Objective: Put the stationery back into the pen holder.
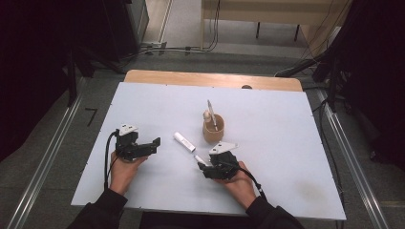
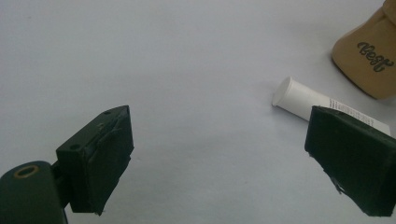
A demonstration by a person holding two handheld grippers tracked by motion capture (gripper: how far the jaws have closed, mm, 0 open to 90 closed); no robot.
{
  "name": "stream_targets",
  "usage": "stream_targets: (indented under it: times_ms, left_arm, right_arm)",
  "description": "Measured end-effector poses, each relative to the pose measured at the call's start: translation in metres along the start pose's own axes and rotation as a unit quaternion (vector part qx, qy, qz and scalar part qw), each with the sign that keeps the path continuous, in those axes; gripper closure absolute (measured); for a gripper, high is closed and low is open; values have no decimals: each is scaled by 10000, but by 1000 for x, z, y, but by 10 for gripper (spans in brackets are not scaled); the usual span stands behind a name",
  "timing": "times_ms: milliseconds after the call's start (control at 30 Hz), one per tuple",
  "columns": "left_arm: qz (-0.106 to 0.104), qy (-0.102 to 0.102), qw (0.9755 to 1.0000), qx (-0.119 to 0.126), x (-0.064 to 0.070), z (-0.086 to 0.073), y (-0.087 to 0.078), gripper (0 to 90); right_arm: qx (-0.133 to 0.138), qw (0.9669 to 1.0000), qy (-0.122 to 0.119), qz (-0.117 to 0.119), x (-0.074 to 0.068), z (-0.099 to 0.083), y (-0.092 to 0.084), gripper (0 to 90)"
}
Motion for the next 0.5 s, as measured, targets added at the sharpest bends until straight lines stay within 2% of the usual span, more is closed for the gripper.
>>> stream_targets:
  times_ms: [300, 500]
  left_arm:
    - [5, 7, 10000, -6, 0, 0, 0, 78]
    - [0, 10, 10000, -8, 0, 0, 0, 78]
  right_arm:
    - [-56, 10000, -75, 9, -3, -1, 3, 536]
    - [-106, 9999, -91, 21, -5, -1, 4, 573]
Point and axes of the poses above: each handheld gripper's, and its own axes: y roughly forward along the jaws, z roughly out of its top, x roughly to its right, the point moved 5 cm from there along y, roughly forward along the jaws, and after that the axes turned 6 degrees about -z, right-handed, at the moved point
